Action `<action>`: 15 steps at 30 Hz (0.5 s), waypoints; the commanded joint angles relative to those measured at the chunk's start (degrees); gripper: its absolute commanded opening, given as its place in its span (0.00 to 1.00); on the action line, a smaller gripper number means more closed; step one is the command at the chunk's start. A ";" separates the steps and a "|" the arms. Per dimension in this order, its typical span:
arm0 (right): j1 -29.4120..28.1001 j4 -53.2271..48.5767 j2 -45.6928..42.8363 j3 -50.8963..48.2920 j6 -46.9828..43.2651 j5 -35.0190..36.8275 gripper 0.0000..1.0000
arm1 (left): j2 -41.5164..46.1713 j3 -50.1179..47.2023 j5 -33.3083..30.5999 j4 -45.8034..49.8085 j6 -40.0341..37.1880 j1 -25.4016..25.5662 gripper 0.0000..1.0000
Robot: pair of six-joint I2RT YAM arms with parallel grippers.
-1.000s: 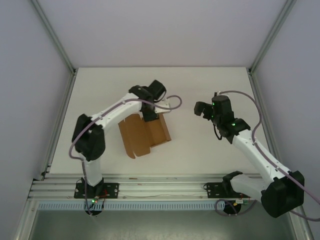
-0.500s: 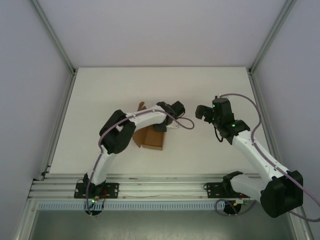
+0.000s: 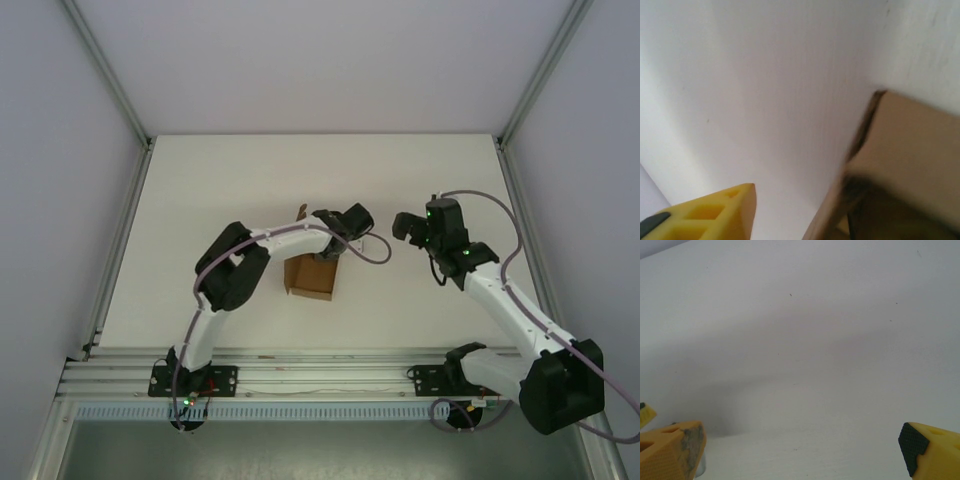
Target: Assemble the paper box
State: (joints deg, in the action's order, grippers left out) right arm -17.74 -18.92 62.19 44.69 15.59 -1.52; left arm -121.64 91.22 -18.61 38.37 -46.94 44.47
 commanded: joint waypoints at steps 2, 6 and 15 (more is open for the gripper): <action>1.03 -1.27 -1.71 1.76 -0.56 0.29 1.00 | 10.61 0.71 7.09 0.13 -2.37 -2.25 0.70; 2.17 -1.69 -1.04 2.70 -1.19 -1.18 1.00 | 17.44 2.39 16.40 0.26 -0.63 -5.31 1.00; -4.04 -1.18 16.23 12.45 -26.70 -22.02 1.00 | 33.95 -9.09 19.95 -20.56 37.74 -18.96 1.00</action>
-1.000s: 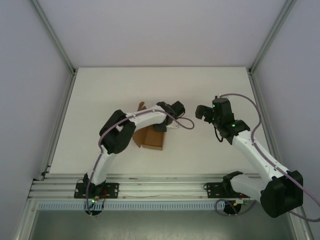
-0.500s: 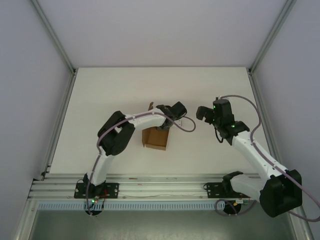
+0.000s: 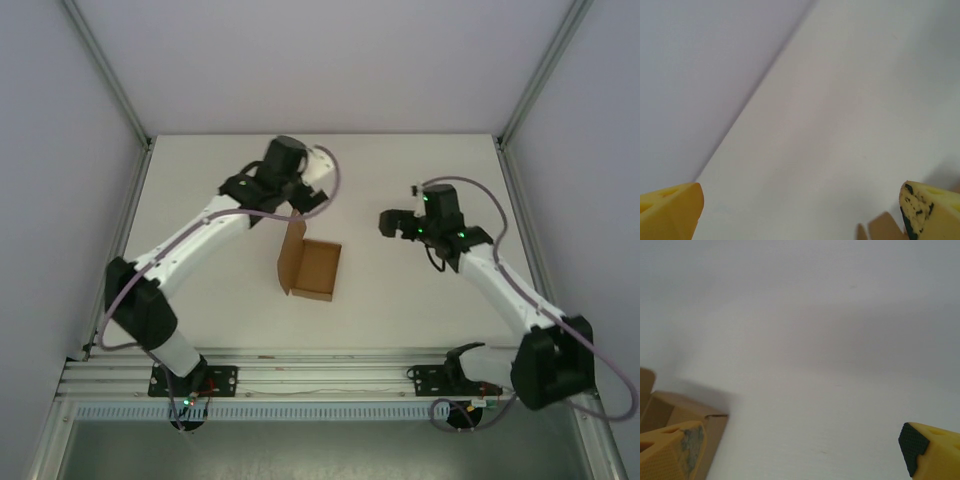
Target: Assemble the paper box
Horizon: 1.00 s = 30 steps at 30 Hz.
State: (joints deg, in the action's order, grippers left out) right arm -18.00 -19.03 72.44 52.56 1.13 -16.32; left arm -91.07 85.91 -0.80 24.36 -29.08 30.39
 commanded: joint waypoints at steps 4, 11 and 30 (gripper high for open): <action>-10.94 -6.68 20.71 14.71 -26.95 -10.45 0.95 | 7.07 -13.21 5.92 -7.35 41.37 -15.05 1.00; -16.13 -18.64 41.05 33.31 -40.74 -11.70 0.83 | 10.27 -28.32 3.91 -10.29 50.52 -20.10 1.00; -25.40 -8.80 35.30 20.82 21.57 28.18 0.07 | 11.91 -30.08 -0.02 -12.66 50.70 -20.72 1.00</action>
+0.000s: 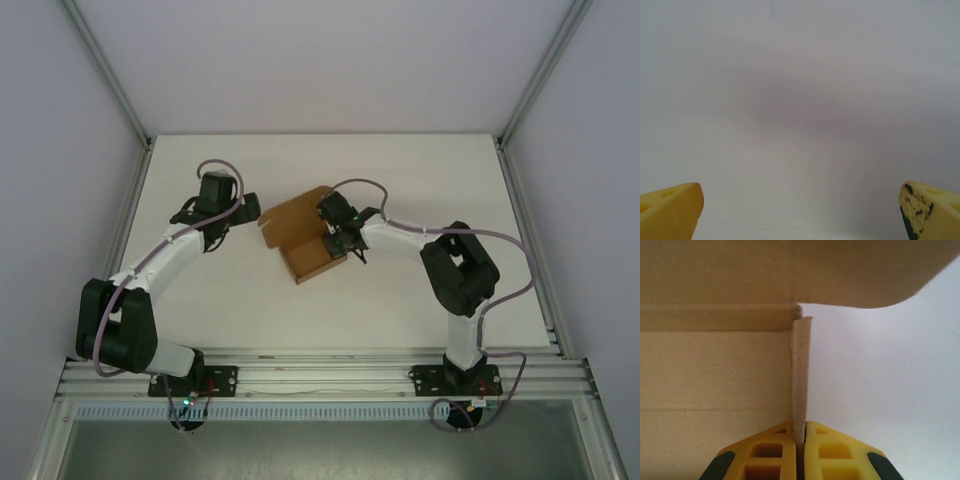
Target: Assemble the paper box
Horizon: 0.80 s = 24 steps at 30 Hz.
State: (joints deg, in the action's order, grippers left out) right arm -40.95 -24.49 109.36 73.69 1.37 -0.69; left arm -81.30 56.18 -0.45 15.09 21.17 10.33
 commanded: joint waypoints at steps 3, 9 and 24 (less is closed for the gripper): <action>-5.45 -11.42 -0.49 1.49 32.60 18.68 0.08 | 2.21 -1.55 0.80 -5.27 0.07 -0.66 1.00; -6.83 -12.62 -0.58 1.89 37.80 15.28 0.08 | 2.08 -3.85 10.38 -10.85 -5.36 -0.66 1.00; -2.44 -1.86 -17.53 -1.53 4.17 10.48 0.86 | 2.10 1.43 34.34 -5.85 -34.23 -0.67 1.00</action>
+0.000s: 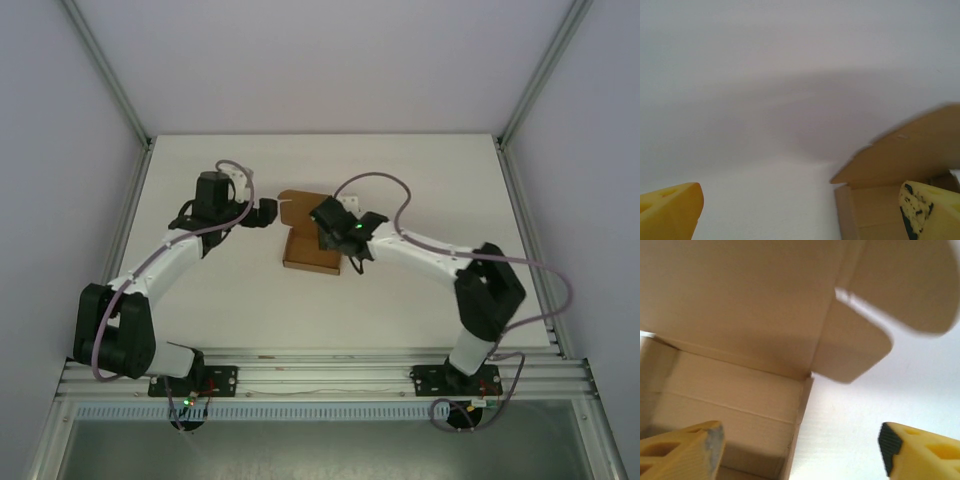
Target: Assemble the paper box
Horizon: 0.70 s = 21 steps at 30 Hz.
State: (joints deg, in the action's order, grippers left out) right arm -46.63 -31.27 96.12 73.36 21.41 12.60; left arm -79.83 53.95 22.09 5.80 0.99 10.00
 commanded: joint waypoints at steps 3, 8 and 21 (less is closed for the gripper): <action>9.31 5.75 -5.54 0.56 -28.55 -16.86 0.93 | -2.70 8.45 17.85 10.34 -24.24 -0.34 1.00; 15.98 -2.04 -0.18 8.59 -47.89 -31.98 0.90 | -10.75 18.42 18.41 22.93 -38.25 -0.33 1.00; 19.41 -17.11 10.50 20.83 -54.95 -36.75 0.63 | -28.52 38.82 20.91 41.83 -55.79 -0.33 0.76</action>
State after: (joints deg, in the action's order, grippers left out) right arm -27.29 -45.08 106.34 92.60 -31.99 -23.66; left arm -106.08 88.75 40.29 41.50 -49.06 10.00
